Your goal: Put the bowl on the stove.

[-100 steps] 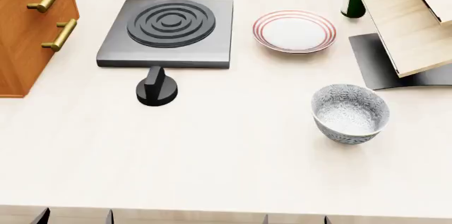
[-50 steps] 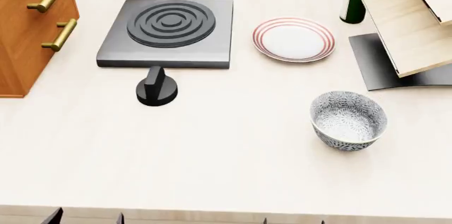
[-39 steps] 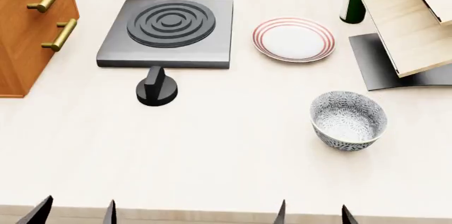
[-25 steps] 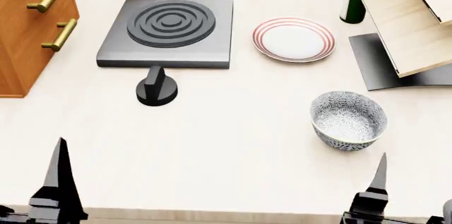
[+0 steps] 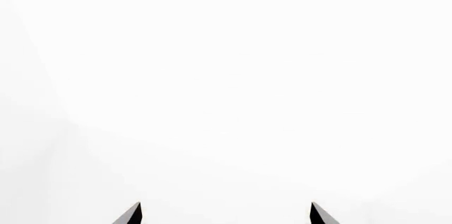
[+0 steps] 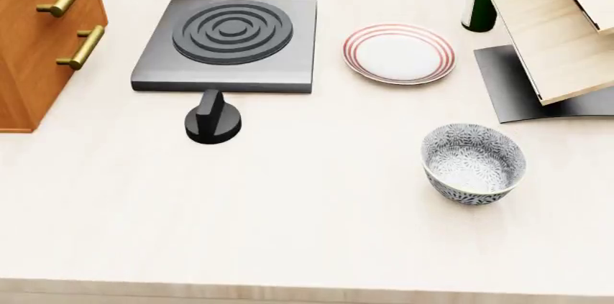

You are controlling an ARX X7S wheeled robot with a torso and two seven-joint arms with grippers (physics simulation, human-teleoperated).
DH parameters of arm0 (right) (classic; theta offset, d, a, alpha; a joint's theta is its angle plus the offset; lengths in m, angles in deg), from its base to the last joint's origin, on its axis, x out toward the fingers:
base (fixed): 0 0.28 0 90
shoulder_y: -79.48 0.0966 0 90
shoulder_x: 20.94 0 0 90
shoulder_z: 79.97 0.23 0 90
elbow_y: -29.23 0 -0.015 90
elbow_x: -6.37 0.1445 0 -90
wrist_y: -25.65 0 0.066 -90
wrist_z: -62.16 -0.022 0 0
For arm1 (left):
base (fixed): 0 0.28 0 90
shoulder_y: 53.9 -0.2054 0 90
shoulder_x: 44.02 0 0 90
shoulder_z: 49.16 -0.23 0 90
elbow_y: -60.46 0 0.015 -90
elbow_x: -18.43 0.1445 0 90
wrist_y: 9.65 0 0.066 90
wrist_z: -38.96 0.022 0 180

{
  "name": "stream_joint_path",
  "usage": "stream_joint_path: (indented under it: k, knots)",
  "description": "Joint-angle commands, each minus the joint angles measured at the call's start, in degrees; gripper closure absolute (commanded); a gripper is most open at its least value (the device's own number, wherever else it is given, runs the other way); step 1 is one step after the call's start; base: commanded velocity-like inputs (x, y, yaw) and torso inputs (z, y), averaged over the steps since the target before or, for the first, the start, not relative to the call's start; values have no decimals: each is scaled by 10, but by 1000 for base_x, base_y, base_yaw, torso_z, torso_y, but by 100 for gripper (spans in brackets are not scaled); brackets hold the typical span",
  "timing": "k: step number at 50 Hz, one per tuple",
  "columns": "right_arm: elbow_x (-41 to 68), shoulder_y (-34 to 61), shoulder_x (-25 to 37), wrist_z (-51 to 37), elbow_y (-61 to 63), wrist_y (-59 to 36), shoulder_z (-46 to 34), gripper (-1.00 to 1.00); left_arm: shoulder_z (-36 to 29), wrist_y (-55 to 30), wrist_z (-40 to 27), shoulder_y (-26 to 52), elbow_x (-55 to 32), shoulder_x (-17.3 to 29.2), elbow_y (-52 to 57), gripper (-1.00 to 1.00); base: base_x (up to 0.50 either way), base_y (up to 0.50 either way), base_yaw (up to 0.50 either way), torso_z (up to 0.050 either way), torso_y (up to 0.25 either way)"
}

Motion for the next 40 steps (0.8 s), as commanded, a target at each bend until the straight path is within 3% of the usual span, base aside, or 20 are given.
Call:
stream_joint_path:
  k: [1,9,40]
  knots:
    - [25,-48,-4,58,-2,0,75,-100,12,24,-6,3,-13,1,18,-100,0,0,0,0,0]
    - [7,-40,-10,58,-2,12,53,-100,6,24,-8,3,0,3,7,-100,0,52,0,0,0]
    - [-25,-40,-10,66,23,22,-3,-100,-1,23,-27,3,2,14,-6,-100,0,500,0,0,0]
